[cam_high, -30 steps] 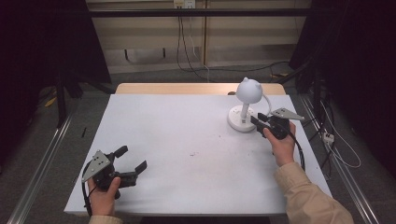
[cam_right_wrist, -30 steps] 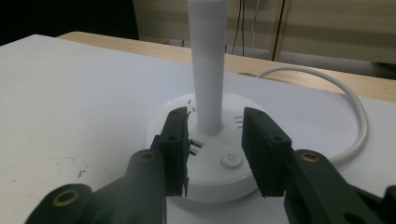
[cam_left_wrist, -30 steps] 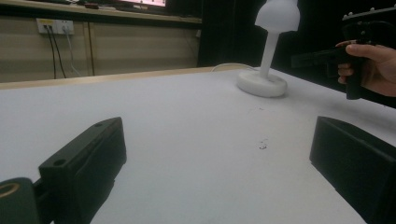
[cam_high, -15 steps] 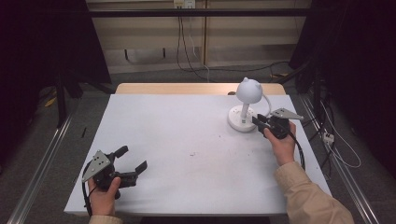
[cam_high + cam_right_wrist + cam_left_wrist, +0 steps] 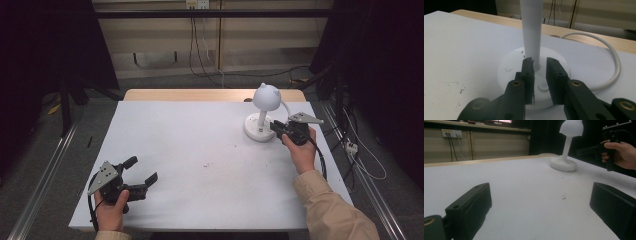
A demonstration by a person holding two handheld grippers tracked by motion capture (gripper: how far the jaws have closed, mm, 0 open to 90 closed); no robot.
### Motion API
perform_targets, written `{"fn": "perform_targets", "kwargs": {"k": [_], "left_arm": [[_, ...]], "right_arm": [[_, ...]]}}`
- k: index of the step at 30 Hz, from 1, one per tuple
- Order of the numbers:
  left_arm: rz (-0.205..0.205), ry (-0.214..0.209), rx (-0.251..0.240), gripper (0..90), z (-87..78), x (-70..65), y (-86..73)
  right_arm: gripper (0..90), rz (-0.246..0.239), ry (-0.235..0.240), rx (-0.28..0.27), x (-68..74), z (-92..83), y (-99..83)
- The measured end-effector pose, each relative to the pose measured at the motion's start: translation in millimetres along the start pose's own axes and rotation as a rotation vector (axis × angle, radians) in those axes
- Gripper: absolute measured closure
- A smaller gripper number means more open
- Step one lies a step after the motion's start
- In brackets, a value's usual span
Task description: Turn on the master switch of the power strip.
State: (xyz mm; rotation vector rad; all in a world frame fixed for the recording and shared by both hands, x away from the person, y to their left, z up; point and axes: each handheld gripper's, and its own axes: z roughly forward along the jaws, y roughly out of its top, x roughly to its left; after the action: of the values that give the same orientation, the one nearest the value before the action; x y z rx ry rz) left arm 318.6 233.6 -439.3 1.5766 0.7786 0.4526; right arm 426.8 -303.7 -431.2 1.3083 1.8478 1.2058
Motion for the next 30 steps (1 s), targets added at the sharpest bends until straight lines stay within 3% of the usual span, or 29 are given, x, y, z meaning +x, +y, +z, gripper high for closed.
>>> {"fn": "perform_targets", "kwargs": {"k": [30], "left_arm": [[-0.001, -0.001, 0.001, 3.6, 0.4, 0.4, -0.1]], "right_arm": [[85.2, -0.016, -0.022, 0.030, -2.1, 6.2, 0.1]]}}
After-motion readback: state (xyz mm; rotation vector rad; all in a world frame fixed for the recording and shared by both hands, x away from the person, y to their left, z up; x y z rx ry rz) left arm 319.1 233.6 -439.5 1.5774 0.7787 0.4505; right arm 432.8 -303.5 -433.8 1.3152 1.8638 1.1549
